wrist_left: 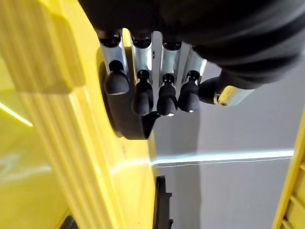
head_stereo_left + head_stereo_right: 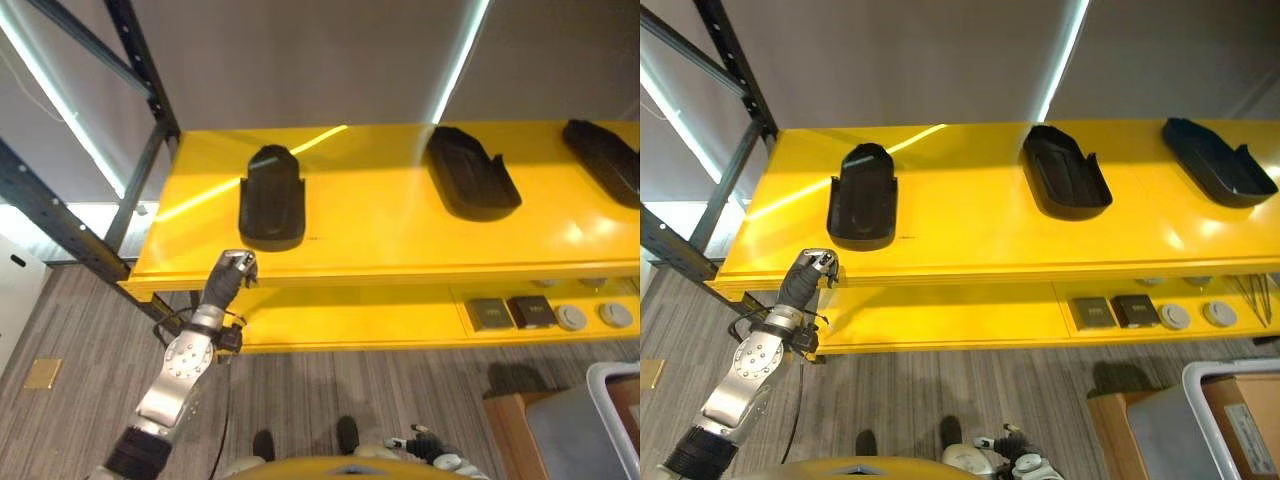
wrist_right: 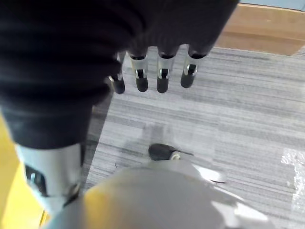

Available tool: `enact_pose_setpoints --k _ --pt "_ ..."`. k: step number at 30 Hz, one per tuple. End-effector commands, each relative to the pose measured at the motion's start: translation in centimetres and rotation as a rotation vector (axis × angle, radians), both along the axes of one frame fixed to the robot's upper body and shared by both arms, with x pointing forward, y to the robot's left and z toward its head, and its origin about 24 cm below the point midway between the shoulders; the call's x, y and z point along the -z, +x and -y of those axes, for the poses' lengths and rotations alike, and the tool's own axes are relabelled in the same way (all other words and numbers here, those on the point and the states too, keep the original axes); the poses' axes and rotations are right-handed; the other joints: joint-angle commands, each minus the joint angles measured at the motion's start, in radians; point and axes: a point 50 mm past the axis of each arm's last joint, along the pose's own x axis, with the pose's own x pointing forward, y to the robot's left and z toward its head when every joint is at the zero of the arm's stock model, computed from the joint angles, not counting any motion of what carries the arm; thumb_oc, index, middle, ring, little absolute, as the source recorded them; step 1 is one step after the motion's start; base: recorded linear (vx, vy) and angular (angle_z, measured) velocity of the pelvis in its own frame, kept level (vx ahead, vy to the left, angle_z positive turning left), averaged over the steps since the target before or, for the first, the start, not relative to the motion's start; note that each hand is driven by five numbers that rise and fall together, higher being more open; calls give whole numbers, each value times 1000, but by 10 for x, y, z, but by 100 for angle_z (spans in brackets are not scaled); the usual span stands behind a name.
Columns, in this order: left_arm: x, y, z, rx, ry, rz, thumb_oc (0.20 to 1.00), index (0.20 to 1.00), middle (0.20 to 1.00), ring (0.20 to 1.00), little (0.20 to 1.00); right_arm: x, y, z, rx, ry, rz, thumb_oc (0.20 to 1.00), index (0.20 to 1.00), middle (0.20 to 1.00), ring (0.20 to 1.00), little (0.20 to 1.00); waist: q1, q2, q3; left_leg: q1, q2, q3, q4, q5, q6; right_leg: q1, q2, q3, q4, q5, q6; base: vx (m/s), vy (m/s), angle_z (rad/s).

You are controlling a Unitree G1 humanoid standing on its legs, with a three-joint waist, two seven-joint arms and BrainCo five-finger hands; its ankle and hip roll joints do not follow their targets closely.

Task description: Move parts from the plastic box to the shelf.

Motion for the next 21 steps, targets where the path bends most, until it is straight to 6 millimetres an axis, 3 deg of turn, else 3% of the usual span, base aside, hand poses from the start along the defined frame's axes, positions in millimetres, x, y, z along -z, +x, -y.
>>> enact_pose_setpoints --k 1,15,21 --pt "-32 28 5 -42 -66 142 200 200 200 200 200 2 0 -10 -12 -2 -11 1000 1000 1000 1000 1000 -24 -28 40 11 56 13 -7 -38 -33 -11 -69 1 43 -50 70 8 -4 -33" --pt "-48 56 1 -201 -78 195 200 200 200 200 200 4 -10 -9 3 -21 -23 1000 1000 1000 1000 1000 -60 -29 37 39 67 34 -7 -51 -44 13 -59 13 18 -52 67 37 -12 -6" --pt "-39 67 -11 -296 -51 148 200 200 200 200 200 4 -10 -10 -18 -21 -19 1000 1000 1000 1000 1000 -73 -28 21 56 72 42 -7 -58 -48 32 -55 17 10 -56 65 41 -7 -1"
